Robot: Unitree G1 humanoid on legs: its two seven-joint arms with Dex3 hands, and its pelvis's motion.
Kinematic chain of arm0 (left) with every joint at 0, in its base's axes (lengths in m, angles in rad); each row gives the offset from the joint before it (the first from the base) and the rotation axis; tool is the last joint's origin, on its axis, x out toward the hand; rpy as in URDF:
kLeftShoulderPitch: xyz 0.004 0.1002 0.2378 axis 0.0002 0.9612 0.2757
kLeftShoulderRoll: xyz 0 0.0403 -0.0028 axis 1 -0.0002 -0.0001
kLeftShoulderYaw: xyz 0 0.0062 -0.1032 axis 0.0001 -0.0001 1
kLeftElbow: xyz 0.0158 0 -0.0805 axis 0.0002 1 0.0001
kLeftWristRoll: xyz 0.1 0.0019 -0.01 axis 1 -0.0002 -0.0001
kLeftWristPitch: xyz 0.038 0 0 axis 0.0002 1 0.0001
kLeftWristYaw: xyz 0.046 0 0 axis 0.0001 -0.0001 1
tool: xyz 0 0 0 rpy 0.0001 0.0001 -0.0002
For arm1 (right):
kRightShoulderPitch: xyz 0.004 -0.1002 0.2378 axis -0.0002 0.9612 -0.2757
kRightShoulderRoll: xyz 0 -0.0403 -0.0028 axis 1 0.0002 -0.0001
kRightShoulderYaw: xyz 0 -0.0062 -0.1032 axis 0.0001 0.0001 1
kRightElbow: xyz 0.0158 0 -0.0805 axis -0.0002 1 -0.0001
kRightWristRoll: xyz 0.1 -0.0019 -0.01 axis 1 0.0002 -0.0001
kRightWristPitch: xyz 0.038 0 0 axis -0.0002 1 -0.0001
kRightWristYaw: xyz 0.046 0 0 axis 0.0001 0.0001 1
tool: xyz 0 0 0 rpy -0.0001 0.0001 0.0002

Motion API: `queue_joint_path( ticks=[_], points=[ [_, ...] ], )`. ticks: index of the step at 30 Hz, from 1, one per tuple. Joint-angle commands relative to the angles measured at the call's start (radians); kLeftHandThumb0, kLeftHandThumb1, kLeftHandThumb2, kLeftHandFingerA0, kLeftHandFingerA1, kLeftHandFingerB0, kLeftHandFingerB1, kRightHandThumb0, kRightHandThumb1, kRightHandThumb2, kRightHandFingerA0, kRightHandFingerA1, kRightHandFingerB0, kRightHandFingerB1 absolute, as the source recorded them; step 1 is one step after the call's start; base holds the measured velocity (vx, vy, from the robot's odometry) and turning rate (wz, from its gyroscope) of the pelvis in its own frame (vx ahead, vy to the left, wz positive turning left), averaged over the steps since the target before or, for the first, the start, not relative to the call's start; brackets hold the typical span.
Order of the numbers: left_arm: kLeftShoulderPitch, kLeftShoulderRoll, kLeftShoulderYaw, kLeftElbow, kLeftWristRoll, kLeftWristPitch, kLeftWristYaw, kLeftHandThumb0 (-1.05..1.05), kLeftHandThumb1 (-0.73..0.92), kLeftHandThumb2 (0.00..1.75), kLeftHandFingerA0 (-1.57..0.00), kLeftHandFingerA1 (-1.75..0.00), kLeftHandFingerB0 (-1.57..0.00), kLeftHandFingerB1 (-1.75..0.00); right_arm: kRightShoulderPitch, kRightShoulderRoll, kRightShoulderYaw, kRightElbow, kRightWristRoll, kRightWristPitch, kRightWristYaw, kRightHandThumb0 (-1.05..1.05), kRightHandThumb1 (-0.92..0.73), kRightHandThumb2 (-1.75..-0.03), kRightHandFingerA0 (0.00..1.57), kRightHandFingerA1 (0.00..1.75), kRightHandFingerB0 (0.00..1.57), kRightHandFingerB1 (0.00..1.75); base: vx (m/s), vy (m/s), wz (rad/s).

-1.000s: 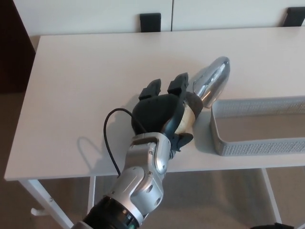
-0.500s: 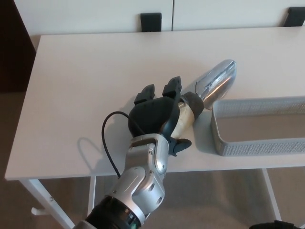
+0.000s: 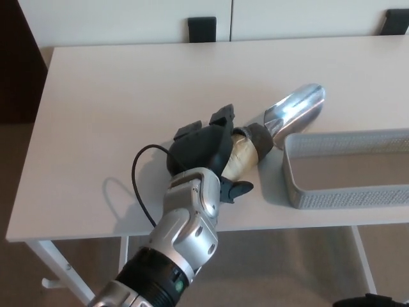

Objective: The robot walks towards a desk on which a shovel is kept on the left hand side and a container is kept on the right hand side. The robot picks up the shovel using its left hand and places it in the container.

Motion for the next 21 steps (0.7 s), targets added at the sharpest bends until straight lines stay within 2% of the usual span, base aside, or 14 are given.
queue_joint_path(
  ticks=[1,6,9,11,12,13,14,15,16,17,18,19,20,21],
  points=[
    [-0.034,-0.005,0.010,0.052,-0.046,0.007,-0.013,-0.61,0.38,0.76,0.00,-0.19,0.00,-0.13,-0.010,-0.020,0.004,-0.014,-0.010,0.003,0.007,-0.20,-0.54,-0.55,0.77,0.59,0.61,0.52,0.00,0.000,0.00],
    [-0.052,-0.018,0.022,0.117,-0.073,-0.009,0.010,-0.59,0.37,0.74,0.00,-0.15,-0.03,-0.18,-0.006,-0.021,0.002,-0.035,-0.004,0.018,0.014,-0.21,-0.55,-0.55,0.77,0.60,0.61,0.52,0.00,0.000,0.00],
    [-0.057,-0.016,0.024,0.161,-0.080,-0.038,0.028,-0.63,0.38,0.71,0.00,-0.05,-0.08,-0.14,-0.013,-0.019,0.004,-0.031,-0.005,0.022,0.015,-0.21,-0.54,-0.55,0.78,0.60,0.62,0.53,0.00,0.000,0.00],
    [-0.069,-0.016,0.007,0.193,-0.067,-0.033,0.036,-0.63,0.38,0.74,0.00,-0.14,-0.07,-0.19,-0.020,-0.018,0.003,-0.031,-0.005,0.024,0.015,-0.21,-0.54,-0.55,0.78,0.61,0.62,0.53,0.00,0.000,0.00],
    [-0.075,-0.016,0.006,0.213,-0.072,-0.042,0.035,-0.61,0.37,0.75,-0.03,-0.33,-0.06,-0.21,-0.023,-0.020,0.004,-0.028,-0.004,0.017,0.021,-0.20,-0.54,-0.55,0.78,0.61,0.63,0.53,0.00,0.000,0.00],
    [-0.079,-0.015,0.001,0.226,-0.069,-0.048,0.043,-0.63,0.41,0.71,-0.11,-0.41,-0.07,-0.27,-0.025,-0.021,0.005,-0.032,-0.005,0.022,0.021,-0.20,-0.54,-0.55,0.78,0.61,0.63,0.53,0.00,0.000,0.00],
    [-0.083,-0.008,-0.004,0.229,-0.069,-0.057,0.032,-0.32,0.37,0.92,-0.02,-0.48,0.00,-0.48,-0.029,-0.021,0.006,-0.038,-0.006,0.026,0.022,-0.20,-0.54,-0.55,0.78,0.61,0.63,0.53,0.00,0.000,0.00],
    [-0.082,0.011,-0.028,0.227,-0.061,-0.082,0.005,-0.46,0.62,0.61,-0.42,-0.61,-0.20,-0.29,-0.030,-0.022,0.007,-0.039,-0.007,0.031,0.023,-0.20,-0.53,-0.55,0.79,0.61,0.63,0.53,0.00,0.000,0.00],
    [-0.078,0.016,-0.016,0.223,-0.089,-0.112,-0.013,-0.29,0.68,0.61,-0.66,-1.27,-0.38,-0.34,-0.030,-0.026,0.010,-0.041,-0.011,0.029,0.026,-0.22,-0.53,-0.55,0.77,0.60,0.63,0.53,0.00,0.000,0.00],
    [-0.079,0.034,-0.037,0.228,-0.080,-0.153,-0.018,-0.24,0.69,0.61,-0.73,-1.12,-0.57,-0.41,-0.032,-0.028,0.012,-0.049,-0.012,0.037,0.027,-0.21,-0.54,-0.55,0.77,0.60,0.62,0.53,0.00,0.000,0.00],
    [-0.080,0.036,-0.038,0.230,-0.083,-0.155,-0.017,-0.24,0.69,0.61,-0.73,-1.12,-0.57,-0.41,-0.032,-0.028,0.012,-0.050,-0.012,0.038,0.027,-0.21,-0.54,-0.55,0.77,0.60,0.62,0.53,0.00,0.000,0.00],
    [-0.085,0.048,-0.047,0.231,-0.088,-0.170,-0.048,-0.23,0.69,0.60,-0.90,-0.87,-0.67,-0.45,-0.034,-0.031,0.014,-0.057,-0.014,0.043,0.027,-0.21,-0.55,-0.55,0.77,0.60,0.62,0.53,0.00,0.000,0.00],
    [-0.099,0.057,-0.061,0.251,-0.083,-0.177,-0.071,-0.28,0.75,0.62,-1.03,-0.86,-0.75,-0.58,-0.040,-0.032,0.015,-0.059,-0.010,0.051,0.032,-0.20,-0.57,-0.56,0.77,0.60,0.62,0.52,0.00,0.000,0.00],
    [-0.097,0.066,-0.079,0.259,-0.072,-0.200,-0.059,-0.28,0.75,0.62,-0.97,-1.02,-0.72,-0.63,-0.039,-0.033,0.016,-0.062,-0.011,0.053,0.031,-0.20,-0.56,-0.56,0.77,0.60,0.62,0.52,0.00,0.000,0.00]
  ],
)
